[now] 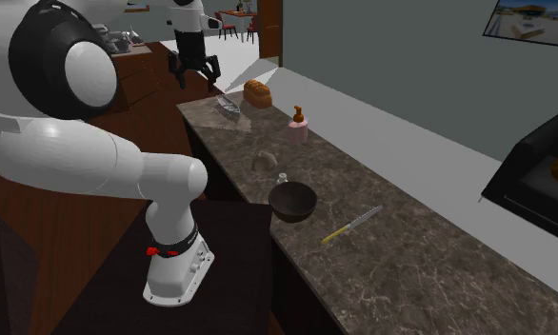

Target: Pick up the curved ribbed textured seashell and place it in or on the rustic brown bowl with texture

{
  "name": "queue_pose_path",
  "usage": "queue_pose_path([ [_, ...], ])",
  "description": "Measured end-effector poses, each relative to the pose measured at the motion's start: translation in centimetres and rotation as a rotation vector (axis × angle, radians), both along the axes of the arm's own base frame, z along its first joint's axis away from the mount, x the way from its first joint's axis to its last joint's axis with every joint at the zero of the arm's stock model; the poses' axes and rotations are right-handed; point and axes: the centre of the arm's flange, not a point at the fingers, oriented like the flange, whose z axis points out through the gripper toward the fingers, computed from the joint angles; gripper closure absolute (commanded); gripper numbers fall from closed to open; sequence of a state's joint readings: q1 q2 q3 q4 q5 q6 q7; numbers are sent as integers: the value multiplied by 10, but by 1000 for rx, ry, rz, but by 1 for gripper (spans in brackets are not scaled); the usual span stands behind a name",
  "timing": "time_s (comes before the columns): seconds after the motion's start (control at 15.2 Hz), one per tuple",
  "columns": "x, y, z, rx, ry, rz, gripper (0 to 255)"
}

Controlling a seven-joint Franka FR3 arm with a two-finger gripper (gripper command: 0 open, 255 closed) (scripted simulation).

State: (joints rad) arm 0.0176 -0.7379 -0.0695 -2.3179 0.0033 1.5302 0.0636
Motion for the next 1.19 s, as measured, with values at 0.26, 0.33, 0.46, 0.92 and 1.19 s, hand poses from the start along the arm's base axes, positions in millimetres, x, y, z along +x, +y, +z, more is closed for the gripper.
queue_pose_path([
  [0.26, -1, -10, -23, -15, -23, 42, 0],
  [0.33, 0, -13, -33, -22, -33, 62, 0],
  [0.46, 1, -24, -59, -36, -55, 103, 0],
  [0.92, 12, -54, -137, -88, -136, 251, 0],
  [1.19, 25, -72, -182, -116, -179, 336, 0],
])
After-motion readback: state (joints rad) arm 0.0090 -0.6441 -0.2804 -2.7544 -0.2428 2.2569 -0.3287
